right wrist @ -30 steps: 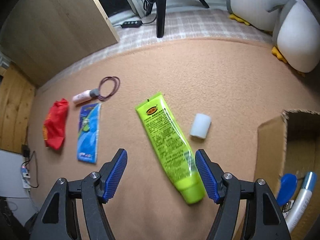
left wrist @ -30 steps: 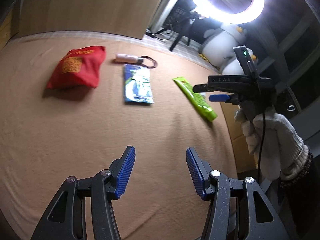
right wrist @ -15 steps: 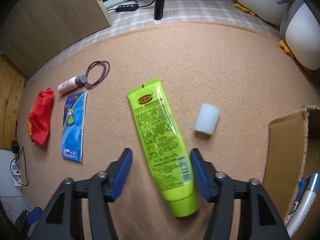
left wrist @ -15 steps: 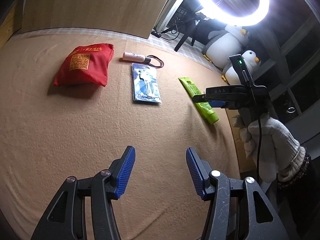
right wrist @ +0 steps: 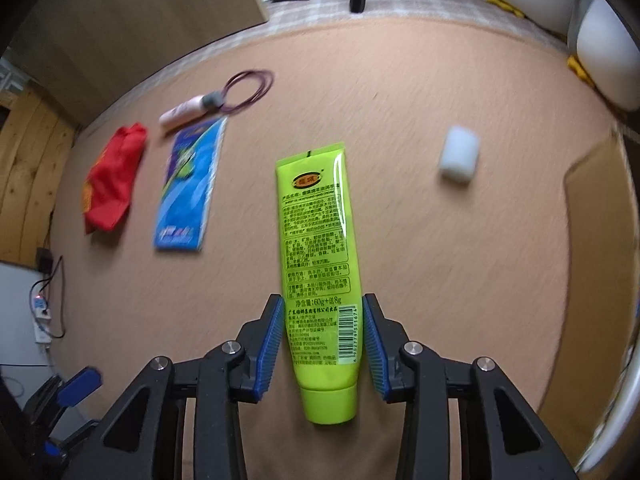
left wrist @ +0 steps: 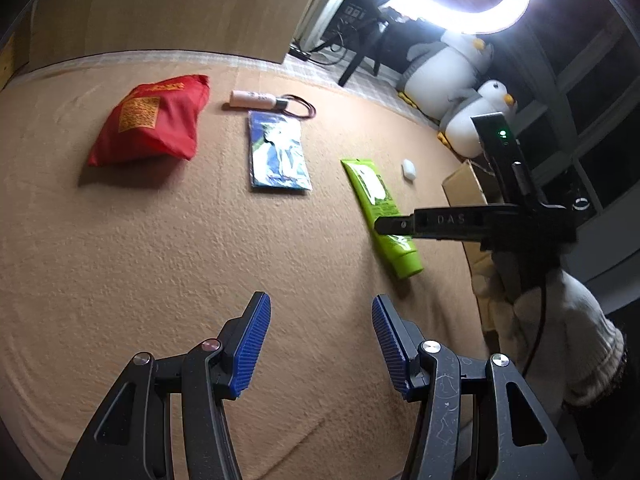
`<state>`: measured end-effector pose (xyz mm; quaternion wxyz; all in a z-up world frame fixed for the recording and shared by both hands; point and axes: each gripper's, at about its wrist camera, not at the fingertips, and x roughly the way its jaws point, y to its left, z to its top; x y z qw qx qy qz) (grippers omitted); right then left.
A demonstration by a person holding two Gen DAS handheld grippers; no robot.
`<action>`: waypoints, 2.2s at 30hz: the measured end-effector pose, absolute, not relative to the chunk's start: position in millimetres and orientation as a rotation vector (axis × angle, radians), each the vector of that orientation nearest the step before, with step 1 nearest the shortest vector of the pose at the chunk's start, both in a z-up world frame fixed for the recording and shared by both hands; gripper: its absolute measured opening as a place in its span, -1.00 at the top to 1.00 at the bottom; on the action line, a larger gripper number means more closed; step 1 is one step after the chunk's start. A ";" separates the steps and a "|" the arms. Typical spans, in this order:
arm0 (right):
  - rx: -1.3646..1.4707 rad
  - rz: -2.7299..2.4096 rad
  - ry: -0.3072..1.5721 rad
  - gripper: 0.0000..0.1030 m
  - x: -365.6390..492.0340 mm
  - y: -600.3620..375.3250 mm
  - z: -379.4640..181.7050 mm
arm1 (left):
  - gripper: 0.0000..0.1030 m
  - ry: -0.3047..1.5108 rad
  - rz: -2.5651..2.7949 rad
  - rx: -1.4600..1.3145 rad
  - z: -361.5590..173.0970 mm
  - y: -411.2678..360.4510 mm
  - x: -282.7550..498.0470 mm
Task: Organize objects
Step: 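Move the right tool to the lime-green tube and close on it, then grasp the lime-green tube with the left tool while the right tool holds it, then carry the green tube to the box and release it from both tools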
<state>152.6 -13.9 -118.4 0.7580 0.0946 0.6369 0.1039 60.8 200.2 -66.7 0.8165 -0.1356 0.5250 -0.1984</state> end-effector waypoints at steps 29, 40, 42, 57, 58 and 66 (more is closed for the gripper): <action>0.403 0.288 1.392 0.18 156.4 -22.7 -121.9 | -0.10 1.217 -0.648 -0.204 -104.1 103.6 117.2; 0.410 0.317 1.410 0.19 158.4 -23.8 -124.8 | -0.05 1.241 -0.651 -0.178 -120.6 87.5 129.1; 0.413 0.322 1.417 0.25 158.3 -22.5 -125.7 | 0.04 1.240 -0.648 -0.168 -120.7 86.2 129.3; 0.451 0.306 1.379 0.43 150.9 -31.8 -118.2 | 0.14 1.202 -0.624 -0.162 -109.7 82.2 125.9; 0.450 0.307 1.371 0.43 149.7 -33.1 -115.2 | 0.14 1.196 -0.626 -0.161 -106.3 81.5 125.0; 0.451 0.293 1.285 0.43 134.5 -56.1 -79.0 | 0.14 1.125 -0.663 -0.121 -70.2 59.1 117.2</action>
